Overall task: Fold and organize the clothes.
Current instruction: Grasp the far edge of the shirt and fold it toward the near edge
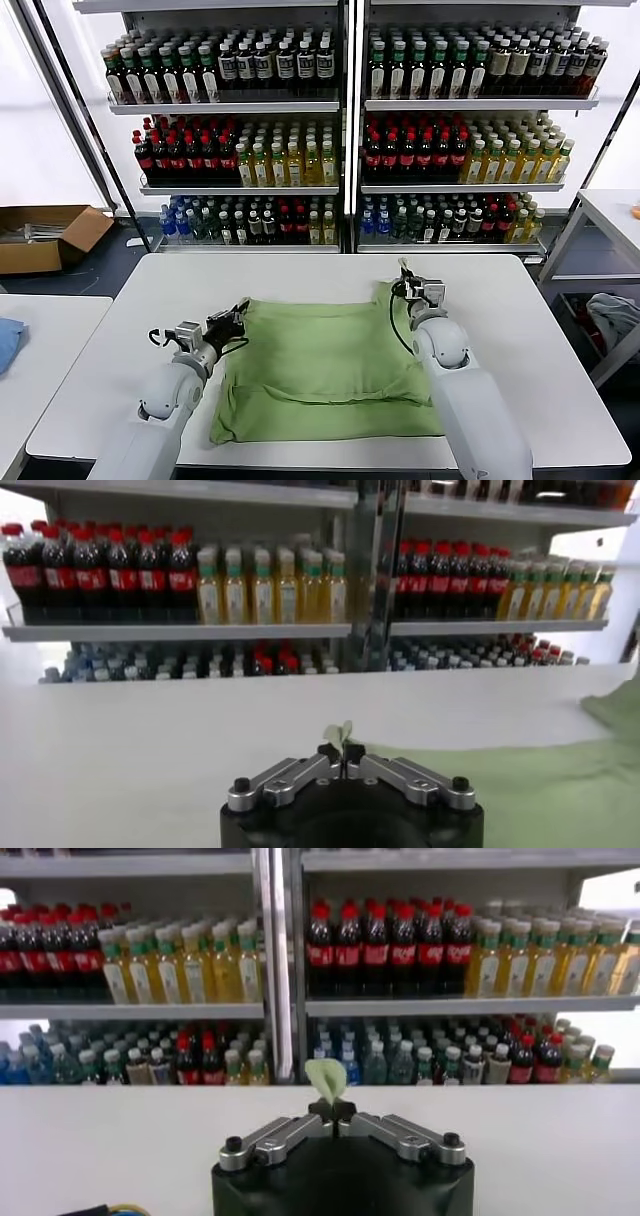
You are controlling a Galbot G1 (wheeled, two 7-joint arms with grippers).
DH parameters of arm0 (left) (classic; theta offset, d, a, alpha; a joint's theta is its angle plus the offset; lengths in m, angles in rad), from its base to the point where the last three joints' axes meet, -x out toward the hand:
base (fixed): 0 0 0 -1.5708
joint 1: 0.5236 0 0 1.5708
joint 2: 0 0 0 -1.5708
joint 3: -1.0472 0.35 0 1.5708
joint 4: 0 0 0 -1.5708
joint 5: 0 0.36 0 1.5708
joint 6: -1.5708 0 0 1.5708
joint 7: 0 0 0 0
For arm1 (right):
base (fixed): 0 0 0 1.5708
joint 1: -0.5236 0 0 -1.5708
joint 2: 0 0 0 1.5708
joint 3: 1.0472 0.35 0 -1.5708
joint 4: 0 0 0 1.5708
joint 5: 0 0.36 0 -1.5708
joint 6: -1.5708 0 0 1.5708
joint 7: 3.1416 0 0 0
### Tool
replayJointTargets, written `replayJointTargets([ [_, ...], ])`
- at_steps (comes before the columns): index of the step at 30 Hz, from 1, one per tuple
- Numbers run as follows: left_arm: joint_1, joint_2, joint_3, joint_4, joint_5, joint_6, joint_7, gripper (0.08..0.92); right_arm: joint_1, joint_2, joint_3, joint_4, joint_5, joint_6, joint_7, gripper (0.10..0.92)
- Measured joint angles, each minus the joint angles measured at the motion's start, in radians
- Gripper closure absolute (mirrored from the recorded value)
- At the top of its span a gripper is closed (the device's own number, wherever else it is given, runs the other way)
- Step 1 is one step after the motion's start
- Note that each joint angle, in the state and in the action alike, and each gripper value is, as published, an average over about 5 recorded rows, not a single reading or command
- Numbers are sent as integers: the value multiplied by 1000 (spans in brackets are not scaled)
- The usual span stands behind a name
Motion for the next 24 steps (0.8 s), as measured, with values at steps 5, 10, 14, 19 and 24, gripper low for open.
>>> replayJointTargets([
  [5,45,0,-15,-56,3,-13,0,910,-70,-11,18,93,1,1,18,918],
  [10,94,5,-31,-116,6,-22,0,910,-154,-18,39,190,0,-8,39,918],
  [14,136,7,-41,-165,13,-28,2,910,-224,-14,56,270,-8,-24,61,918],
  [19,192,5,-51,-222,28,-36,9,910,-314,-9,84,365,-16,-49,90,918],
  [24,253,1,-56,-263,53,-46,16,910,-399,-11,119,434,-17,-69,113,918],
])
